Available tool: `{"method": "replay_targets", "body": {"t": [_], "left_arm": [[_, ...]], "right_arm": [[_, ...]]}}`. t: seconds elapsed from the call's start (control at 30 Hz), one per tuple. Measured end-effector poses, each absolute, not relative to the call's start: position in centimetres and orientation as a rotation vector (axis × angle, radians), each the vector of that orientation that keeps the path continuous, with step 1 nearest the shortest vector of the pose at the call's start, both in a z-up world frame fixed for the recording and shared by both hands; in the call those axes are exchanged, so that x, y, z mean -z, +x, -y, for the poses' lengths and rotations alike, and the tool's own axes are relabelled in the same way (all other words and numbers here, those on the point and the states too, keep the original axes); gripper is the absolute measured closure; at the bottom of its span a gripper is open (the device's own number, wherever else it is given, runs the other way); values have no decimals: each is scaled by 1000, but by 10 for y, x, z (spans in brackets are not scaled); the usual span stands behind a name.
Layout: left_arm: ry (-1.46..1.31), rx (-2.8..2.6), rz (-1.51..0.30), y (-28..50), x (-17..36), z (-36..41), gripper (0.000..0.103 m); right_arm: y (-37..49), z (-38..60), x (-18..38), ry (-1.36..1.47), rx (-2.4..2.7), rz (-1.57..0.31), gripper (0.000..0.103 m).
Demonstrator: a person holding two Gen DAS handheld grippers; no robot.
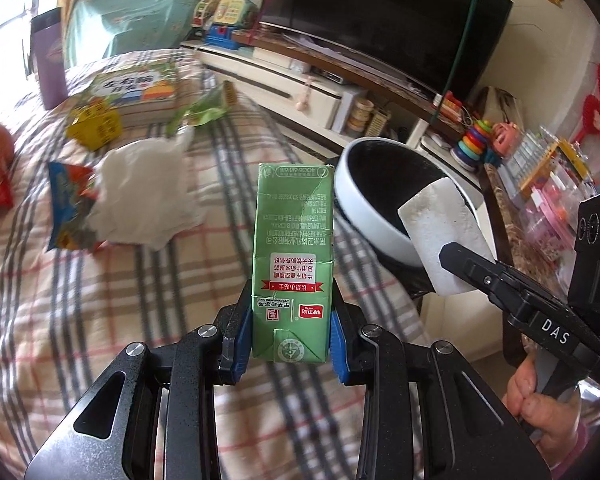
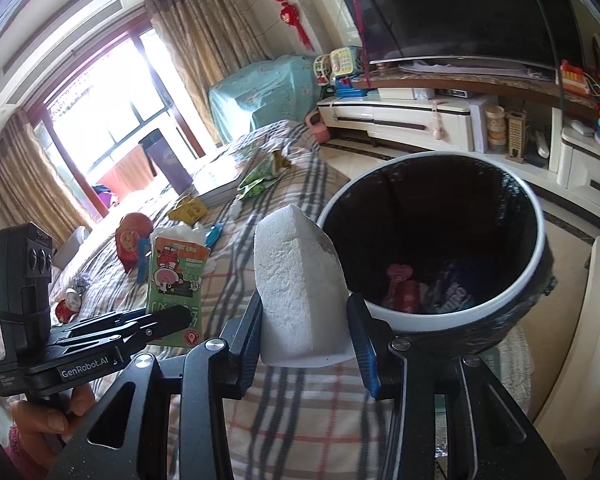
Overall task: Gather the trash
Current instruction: 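Carry the green carton and foam block with both tools over the bin, then open both tools to drop the carton and foam block into the bin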
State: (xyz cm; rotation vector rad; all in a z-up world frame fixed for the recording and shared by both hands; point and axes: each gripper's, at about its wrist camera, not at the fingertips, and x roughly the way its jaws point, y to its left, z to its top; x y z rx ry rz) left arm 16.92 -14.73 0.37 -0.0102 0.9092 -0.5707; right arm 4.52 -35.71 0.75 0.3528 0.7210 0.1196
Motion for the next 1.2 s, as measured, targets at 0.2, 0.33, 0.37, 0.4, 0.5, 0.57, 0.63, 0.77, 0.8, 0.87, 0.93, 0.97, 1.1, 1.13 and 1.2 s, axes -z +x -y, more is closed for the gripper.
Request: {"method": "replay_targets", "body": {"t": [0.2,0.33,0.37,0.4,0.5,0.57,0.63,0.77,0.8,0.87,0.93,0.97,1.1,1.13,1.2], "left_arm": [[25,617,-905,174,-11,177,73],[36,648,-905,177,-16,192,73],[40,655,-905,178,-17,195,73],[46,662,-904,179,-18,199,73],[61,679,-909,184,-20,213,73],[65,689,-915,187,-21,219,73],[73,698,-919,190,-22,226,73],[81,709,-924,197,-23,239,73],[86,709,-925,199,-23,243,73],[93,713,-931,202,-21,250,73],[101,714,-937,204,-20,255,73],[107,715,-940,205,-19,258,73],[125,714,-940,209,-18,267,73],[133,713,-936,209,-18,269,73],[136,717,-939,213,-19,272,73]], "right_arm": [[45,382,-11,370,-75,-708,62],[49,397,-12,377,-47,-706,62],[50,401,-12,379,-40,-706,62],[51,404,-13,382,-34,-705,62],[53,413,-13,390,-21,-703,62],[57,421,-13,395,-10,-704,62],[60,427,-13,402,-2,-706,62],[66,436,-13,403,14,-707,62],[66,437,-12,402,15,-707,62],[69,440,-12,400,20,-713,62],[71,443,-10,396,23,-720,62],[72,444,-10,395,25,-722,62],[75,448,-6,396,29,-735,62],[77,449,-5,397,30,-740,62],[79,451,-4,399,31,-746,62]]}}
